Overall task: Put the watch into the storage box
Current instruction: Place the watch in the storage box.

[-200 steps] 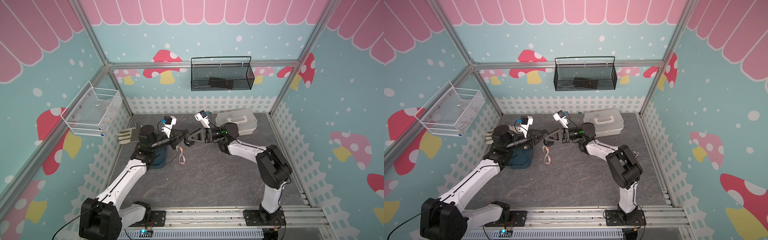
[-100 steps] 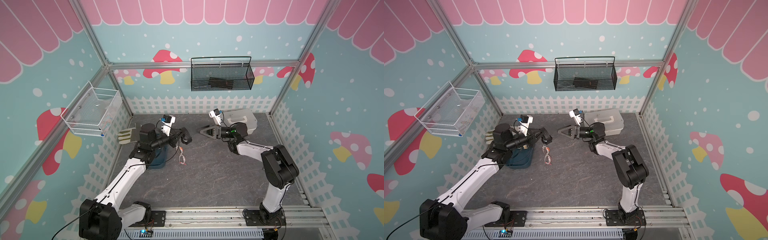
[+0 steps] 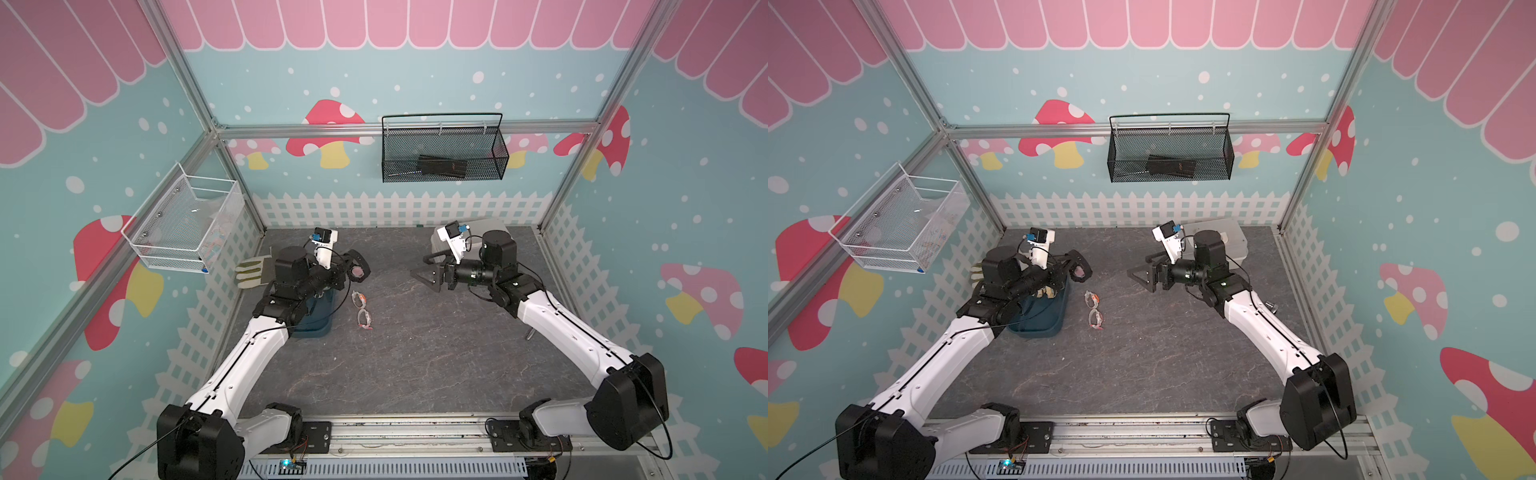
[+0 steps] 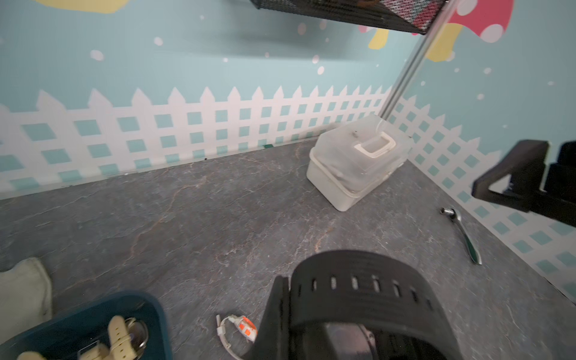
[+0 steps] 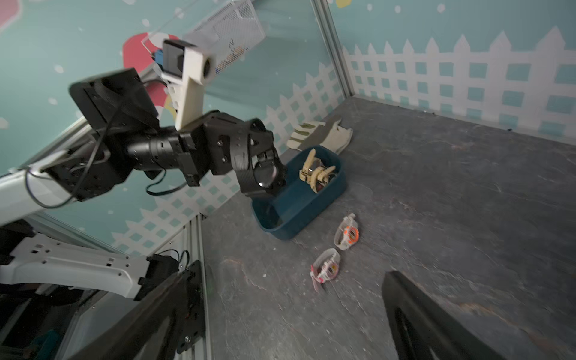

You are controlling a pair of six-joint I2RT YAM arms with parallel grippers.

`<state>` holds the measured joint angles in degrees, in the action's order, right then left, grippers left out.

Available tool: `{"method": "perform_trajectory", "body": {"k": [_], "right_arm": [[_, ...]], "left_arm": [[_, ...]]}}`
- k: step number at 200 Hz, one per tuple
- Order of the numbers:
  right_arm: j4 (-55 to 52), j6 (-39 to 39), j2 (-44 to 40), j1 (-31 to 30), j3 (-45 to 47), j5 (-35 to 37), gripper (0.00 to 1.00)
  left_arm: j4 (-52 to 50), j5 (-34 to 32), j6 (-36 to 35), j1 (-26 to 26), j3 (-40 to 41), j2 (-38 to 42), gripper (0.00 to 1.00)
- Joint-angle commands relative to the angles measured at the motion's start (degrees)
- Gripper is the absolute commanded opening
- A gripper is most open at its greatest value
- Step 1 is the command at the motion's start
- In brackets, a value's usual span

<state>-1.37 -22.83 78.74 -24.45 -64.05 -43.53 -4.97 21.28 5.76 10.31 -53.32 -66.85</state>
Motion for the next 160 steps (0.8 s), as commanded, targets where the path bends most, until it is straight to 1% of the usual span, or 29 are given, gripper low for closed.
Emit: {"method": "perform_trajectory", "body": {"k": [1, 27, 59, 75, 97, 134, 160], "right_arm": [[-11.79, 8.06, 0.63, -0.64, 0.16, 6.70, 1.00], [-12.39, 9.09, 0.66, -1.77, 0.87, 9.46, 1.00], [-14.68, 11.43, 2.06, -3.53, -0.06, 11.92, 1.00], [-14.62, 11.91, 3.01, -4.30, -0.01, 12.21, 0.99], [-14.97, 12.66, 4.91, -5.42, -0.62, 12.43, 1.00], [-18.06, 14.38, 8.49, -7.08, -4.24, 12.74, 1.00], [-18.50, 14.65, 9.45, -7.47, -4.93, 12.70, 1.00]], "left_arm": [[-1.89, -6.89, 3.13, -2.33, -2.25, -0.47, 0.00], [-6.62, -13.55, 7.41, -5.22, -4.40, -2.90, 0.00], [-10.29, -19.15, 11.36, -7.69, -5.47, -4.95, 0.00], [-13.65, -21.06, 12.68, -8.87, -6.99, -7.03, 0.00], [-18.18, -21.96, 14.01, -9.99, -9.19, -9.93, 0.00], [-21.23, -25.29, 14.59, -10.54, -10.21, -13.41, 0.00], [-23.90, -27.42, 15.13, -11.46, -12.05, -16.44, 0.00]]}}
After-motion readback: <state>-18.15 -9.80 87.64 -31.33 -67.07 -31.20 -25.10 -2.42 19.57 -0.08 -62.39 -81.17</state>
